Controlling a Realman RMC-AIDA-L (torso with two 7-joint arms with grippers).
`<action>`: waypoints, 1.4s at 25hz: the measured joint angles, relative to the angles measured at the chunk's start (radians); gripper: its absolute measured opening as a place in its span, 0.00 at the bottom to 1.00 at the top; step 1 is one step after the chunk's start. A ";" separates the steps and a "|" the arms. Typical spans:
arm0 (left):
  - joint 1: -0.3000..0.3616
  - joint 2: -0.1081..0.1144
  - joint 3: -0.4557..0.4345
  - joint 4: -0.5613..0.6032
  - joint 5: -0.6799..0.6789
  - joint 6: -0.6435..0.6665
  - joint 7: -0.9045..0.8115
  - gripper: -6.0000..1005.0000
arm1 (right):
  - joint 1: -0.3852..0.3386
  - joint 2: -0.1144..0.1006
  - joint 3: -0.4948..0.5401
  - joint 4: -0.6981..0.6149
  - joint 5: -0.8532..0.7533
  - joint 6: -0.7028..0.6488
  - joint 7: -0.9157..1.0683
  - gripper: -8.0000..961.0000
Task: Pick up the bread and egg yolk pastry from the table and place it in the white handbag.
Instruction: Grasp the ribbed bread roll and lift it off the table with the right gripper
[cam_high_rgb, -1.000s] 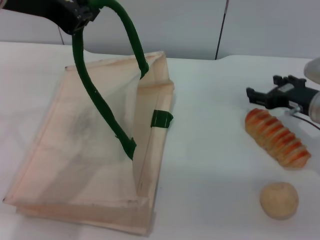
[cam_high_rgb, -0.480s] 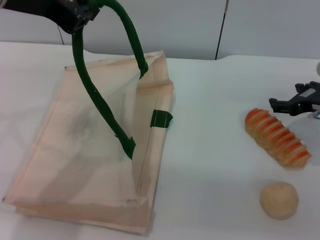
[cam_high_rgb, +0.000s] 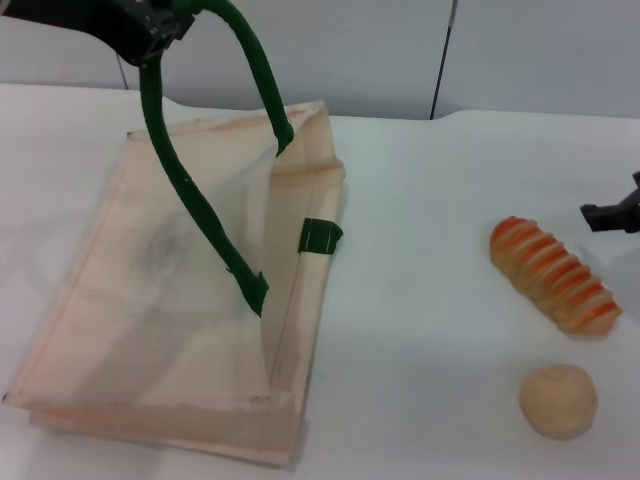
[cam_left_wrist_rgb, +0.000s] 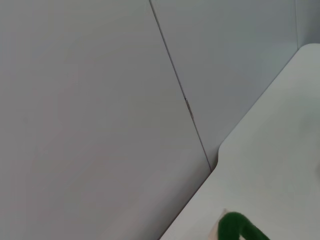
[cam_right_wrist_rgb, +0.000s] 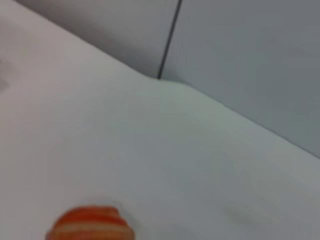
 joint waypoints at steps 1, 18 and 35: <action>0.000 0.000 0.000 0.000 0.000 0.000 0.000 0.14 | 0.001 0.001 -0.001 -0.013 -0.013 -0.022 0.006 0.89; -0.003 -0.001 0.000 0.000 -0.002 -0.005 -0.002 0.14 | 0.028 0.001 -0.007 -0.074 -0.052 -0.209 0.010 0.89; -0.002 -0.001 0.009 0.000 0.000 -0.009 -0.005 0.14 | 0.025 0.005 -0.010 -0.200 -0.040 -0.414 0.041 0.89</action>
